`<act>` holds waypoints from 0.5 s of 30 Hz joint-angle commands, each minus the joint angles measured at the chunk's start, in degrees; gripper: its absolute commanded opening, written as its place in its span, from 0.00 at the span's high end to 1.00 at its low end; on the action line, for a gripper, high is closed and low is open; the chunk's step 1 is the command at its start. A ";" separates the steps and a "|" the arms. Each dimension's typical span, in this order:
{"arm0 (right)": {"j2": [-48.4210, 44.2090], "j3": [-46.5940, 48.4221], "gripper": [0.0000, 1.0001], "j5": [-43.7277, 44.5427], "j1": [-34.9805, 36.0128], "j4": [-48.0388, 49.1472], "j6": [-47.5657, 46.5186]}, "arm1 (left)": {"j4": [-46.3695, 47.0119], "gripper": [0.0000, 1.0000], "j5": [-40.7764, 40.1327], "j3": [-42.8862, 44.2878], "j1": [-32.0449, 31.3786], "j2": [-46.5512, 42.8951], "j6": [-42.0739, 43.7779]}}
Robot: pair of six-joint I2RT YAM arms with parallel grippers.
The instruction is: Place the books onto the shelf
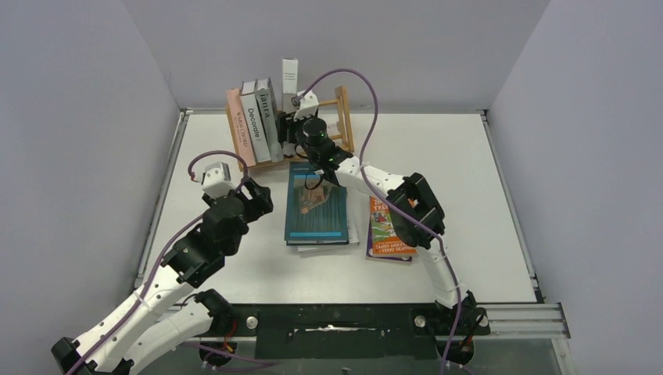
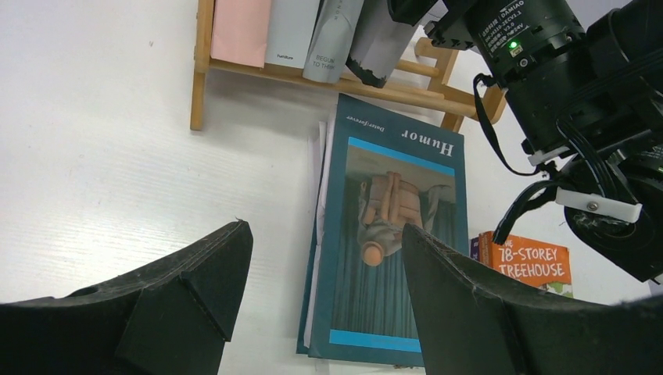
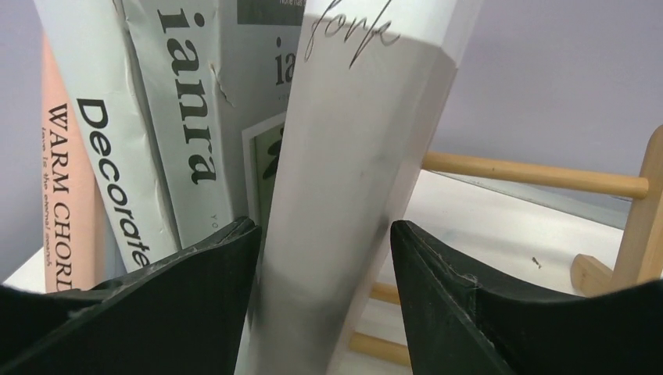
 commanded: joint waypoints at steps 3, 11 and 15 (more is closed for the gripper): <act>-8.17 -3.20 0.36 -2.34 0.70 7.55 2.20 | 2.92 0.30 0.56 0.13 0.42 -0.41 -0.70; -9.66 -5.02 0.35 -3.31 0.90 9.53 1.02 | 3.27 0.30 0.89 -0.80 0.52 -0.64 -1.29; -8.53 -3.72 0.33 -5.29 0.90 9.72 1.13 | 3.20 0.30 0.87 -0.85 0.51 -0.59 -1.34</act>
